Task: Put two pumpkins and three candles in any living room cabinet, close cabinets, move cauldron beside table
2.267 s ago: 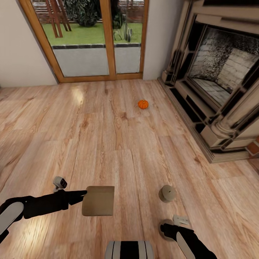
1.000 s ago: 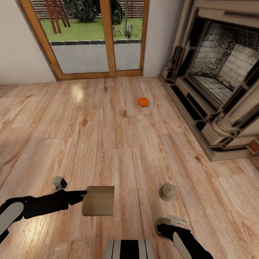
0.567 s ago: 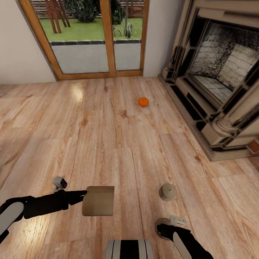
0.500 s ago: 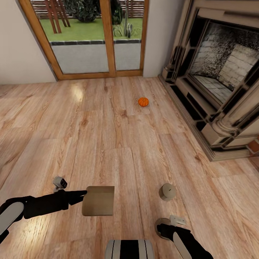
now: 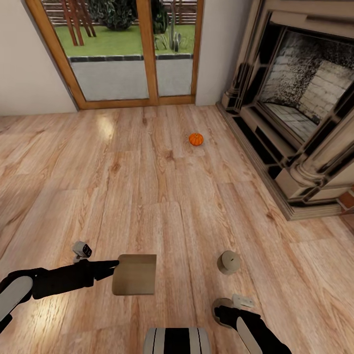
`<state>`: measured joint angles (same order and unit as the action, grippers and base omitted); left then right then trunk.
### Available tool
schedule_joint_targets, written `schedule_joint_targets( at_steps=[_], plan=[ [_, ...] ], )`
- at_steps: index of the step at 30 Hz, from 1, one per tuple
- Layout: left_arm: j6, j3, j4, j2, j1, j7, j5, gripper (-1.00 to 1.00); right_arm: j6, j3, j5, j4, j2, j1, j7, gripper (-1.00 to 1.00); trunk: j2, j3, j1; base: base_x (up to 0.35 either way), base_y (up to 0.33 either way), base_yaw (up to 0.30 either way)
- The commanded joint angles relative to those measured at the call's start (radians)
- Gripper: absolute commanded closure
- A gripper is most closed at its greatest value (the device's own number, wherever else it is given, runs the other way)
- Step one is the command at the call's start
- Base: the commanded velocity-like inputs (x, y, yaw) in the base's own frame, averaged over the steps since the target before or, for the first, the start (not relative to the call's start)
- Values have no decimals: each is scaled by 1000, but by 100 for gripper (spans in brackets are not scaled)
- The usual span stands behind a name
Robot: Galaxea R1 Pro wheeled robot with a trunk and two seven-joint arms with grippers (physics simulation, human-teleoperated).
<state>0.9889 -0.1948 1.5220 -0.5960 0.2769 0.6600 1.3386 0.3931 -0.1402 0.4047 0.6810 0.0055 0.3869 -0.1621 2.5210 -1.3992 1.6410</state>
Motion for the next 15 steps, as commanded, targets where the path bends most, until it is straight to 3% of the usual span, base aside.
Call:
schedule_joint_targets(
  at_steps=[1, 5, 15],
  plan=[
    [4, -1, 0, -1, 1, 3, 2, 100, 4, -3, 3, -15, -1, 0, -11, 100, 0, -1, 0, 0, 0, 0],
    [4, -1, 0, -1, 1, 3, 2, 100, 4, -2, 3, -17, -1, 0, -11, 100, 0, -1, 0, 0, 0, 0],
    [4, -3, 0, -1, 1, 3, 2, 100, 3, -2, 2, -18, -1, 0, -11, 100, -2, 30, -4, 0, 0, 0]
  ],
)
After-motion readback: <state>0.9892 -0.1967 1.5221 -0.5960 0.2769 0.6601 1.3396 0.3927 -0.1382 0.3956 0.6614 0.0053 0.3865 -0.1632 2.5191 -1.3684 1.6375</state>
